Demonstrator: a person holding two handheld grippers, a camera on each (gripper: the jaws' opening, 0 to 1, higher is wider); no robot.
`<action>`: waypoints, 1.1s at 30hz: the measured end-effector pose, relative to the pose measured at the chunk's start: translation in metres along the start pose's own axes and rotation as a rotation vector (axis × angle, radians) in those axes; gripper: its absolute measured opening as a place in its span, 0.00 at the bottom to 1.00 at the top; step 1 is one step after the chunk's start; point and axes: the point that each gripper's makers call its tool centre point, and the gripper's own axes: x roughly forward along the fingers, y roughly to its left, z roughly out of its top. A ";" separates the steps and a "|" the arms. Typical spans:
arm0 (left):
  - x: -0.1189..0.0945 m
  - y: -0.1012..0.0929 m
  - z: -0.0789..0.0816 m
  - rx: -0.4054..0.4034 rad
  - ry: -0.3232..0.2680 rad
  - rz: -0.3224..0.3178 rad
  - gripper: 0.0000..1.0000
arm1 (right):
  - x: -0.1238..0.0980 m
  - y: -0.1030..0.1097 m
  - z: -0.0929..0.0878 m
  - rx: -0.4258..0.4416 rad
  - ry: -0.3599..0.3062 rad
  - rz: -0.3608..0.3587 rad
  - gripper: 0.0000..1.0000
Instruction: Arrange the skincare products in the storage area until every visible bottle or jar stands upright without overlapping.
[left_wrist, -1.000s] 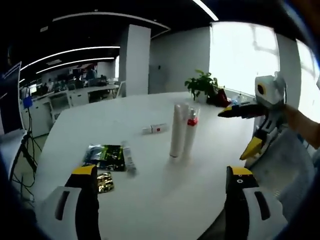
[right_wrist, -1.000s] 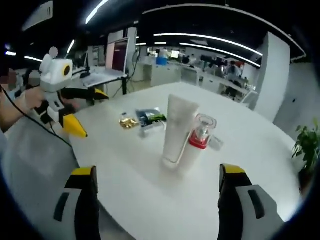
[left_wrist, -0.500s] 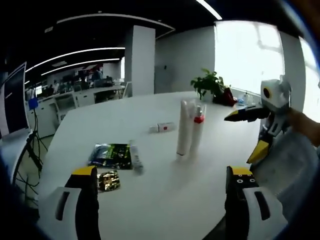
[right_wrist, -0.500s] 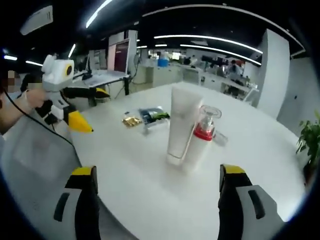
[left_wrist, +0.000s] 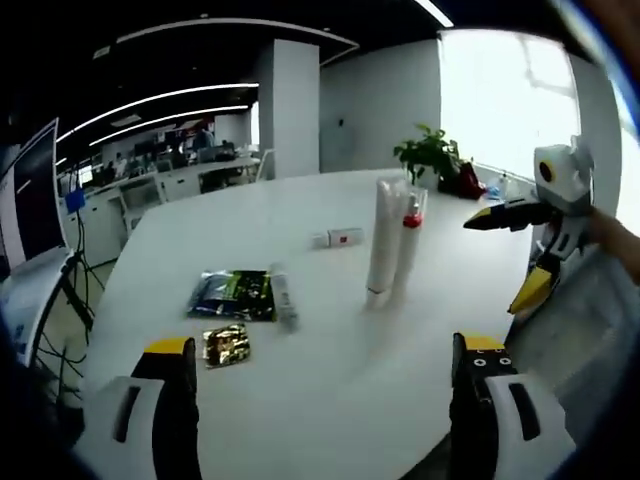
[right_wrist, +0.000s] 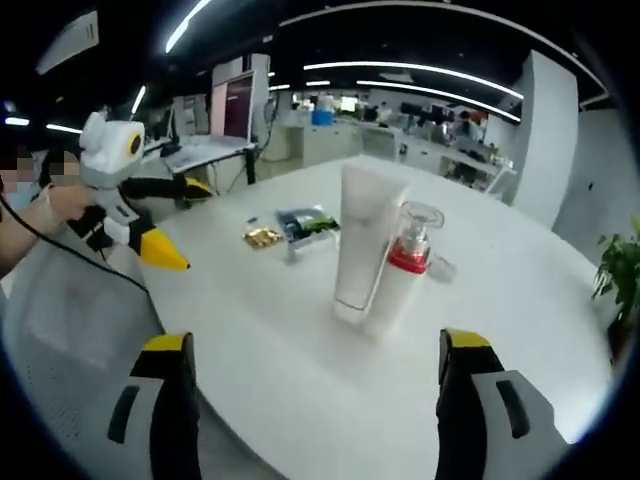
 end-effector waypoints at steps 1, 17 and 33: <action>-0.001 0.000 0.000 0.007 0.000 0.001 0.99 | 0.000 0.002 0.002 -0.015 -0.003 -0.003 1.00; 0.009 -0.003 0.006 0.057 0.012 -0.037 0.92 | -0.004 -0.008 0.005 -0.051 -0.004 -0.053 0.99; 0.083 -0.001 0.020 0.152 0.135 -0.133 0.76 | -0.006 -0.003 0.004 -0.021 -0.010 -0.034 0.98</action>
